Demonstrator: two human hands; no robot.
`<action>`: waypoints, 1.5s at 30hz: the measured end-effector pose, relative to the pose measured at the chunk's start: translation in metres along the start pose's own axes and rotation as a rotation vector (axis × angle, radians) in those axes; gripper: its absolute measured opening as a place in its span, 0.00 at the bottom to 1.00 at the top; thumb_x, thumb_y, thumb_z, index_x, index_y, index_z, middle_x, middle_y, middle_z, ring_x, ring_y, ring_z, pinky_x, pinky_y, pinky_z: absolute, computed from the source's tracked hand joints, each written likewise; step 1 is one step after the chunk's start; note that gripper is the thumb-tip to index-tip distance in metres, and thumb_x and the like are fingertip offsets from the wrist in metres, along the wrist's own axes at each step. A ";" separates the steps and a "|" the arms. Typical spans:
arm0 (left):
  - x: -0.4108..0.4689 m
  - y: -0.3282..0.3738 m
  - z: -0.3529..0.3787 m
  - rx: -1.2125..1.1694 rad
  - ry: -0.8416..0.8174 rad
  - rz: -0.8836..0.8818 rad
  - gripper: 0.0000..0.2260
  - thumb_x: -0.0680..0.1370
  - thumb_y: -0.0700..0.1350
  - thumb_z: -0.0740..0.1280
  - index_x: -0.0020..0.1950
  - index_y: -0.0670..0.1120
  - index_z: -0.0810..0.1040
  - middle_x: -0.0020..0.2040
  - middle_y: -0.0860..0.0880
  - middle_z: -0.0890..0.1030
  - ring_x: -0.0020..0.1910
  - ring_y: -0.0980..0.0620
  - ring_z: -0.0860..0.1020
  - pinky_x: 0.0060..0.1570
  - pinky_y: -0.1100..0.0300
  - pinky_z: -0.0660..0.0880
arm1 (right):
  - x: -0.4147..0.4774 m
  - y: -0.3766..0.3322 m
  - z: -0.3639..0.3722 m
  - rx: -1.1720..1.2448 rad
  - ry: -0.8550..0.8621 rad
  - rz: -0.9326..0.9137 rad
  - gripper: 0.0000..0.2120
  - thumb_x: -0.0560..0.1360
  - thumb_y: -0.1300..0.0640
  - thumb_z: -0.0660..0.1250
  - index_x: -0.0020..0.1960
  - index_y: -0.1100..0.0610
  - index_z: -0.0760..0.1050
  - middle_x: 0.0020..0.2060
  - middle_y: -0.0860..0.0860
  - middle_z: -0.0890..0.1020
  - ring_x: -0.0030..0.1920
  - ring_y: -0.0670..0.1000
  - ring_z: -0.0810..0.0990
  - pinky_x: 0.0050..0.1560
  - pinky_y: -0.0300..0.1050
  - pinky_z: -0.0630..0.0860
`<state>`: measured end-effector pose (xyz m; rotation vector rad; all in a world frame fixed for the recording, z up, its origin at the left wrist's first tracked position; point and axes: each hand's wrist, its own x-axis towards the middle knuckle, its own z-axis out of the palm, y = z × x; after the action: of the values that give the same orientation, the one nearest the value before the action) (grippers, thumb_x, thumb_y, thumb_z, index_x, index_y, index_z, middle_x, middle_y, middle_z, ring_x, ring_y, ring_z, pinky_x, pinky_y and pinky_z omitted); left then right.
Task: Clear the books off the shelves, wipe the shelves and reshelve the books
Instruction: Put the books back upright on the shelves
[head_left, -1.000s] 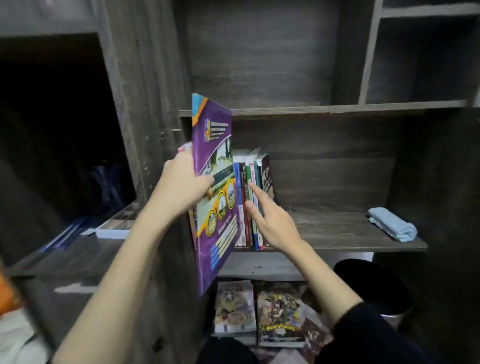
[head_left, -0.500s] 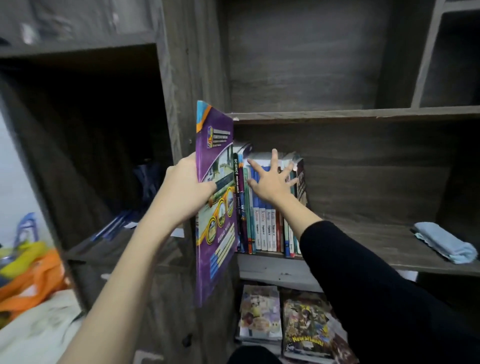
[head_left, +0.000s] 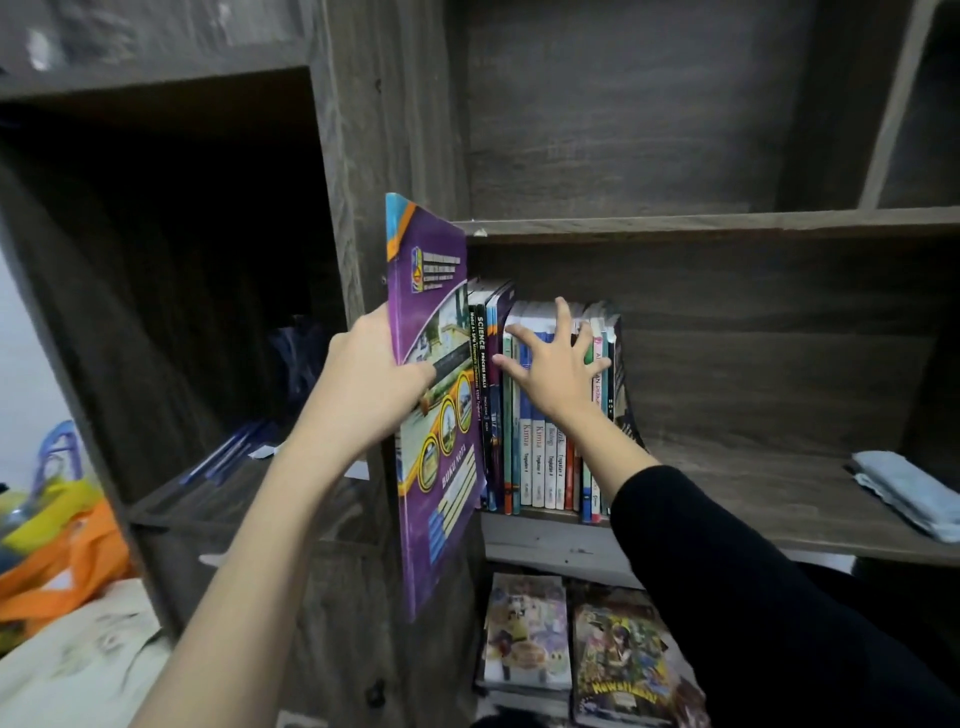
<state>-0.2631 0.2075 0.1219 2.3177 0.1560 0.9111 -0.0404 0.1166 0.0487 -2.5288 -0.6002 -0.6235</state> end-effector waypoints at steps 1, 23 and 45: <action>0.001 0.000 0.001 0.004 -0.004 -0.005 0.07 0.75 0.37 0.65 0.46 0.47 0.69 0.37 0.58 0.75 0.35 0.61 0.74 0.29 0.67 0.68 | -0.002 0.002 0.001 -0.013 0.022 -0.013 0.24 0.76 0.35 0.57 0.70 0.39 0.66 0.77 0.52 0.43 0.74 0.67 0.46 0.65 0.77 0.52; 0.011 -0.010 0.018 -0.066 0.013 -0.041 0.12 0.73 0.35 0.67 0.38 0.51 0.68 0.37 0.57 0.77 0.35 0.62 0.73 0.32 0.66 0.66 | -0.011 0.006 0.027 0.229 0.083 0.347 0.50 0.65 0.27 0.65 0.77 0.45 0.45 0.75 0.60 0.36 0.74 0.71 0.43 0.66 0.74 0.54; 0.038 0.010 0.045 0.068 0.007 0.123 0.14 0.72 0.34 0.63 0.35 0.51 0.65 0.30 0.56 0.71 0.32 0.55 0.69 0.30 0.72 0.64 | -0.015 0.018 0.024 0.248 0.108 0.332 0.50 0.65 0.26 0.65 0.77 0.44 0.45 0.75 0.59 0.36 0.74 0.68 0.43 0.66 0.75 0.53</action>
<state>-0.2068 0.1890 0.1246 2.4092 0.0488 0.9887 -0.0354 0.1103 0.0164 -2.2739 -0.1964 -0.5237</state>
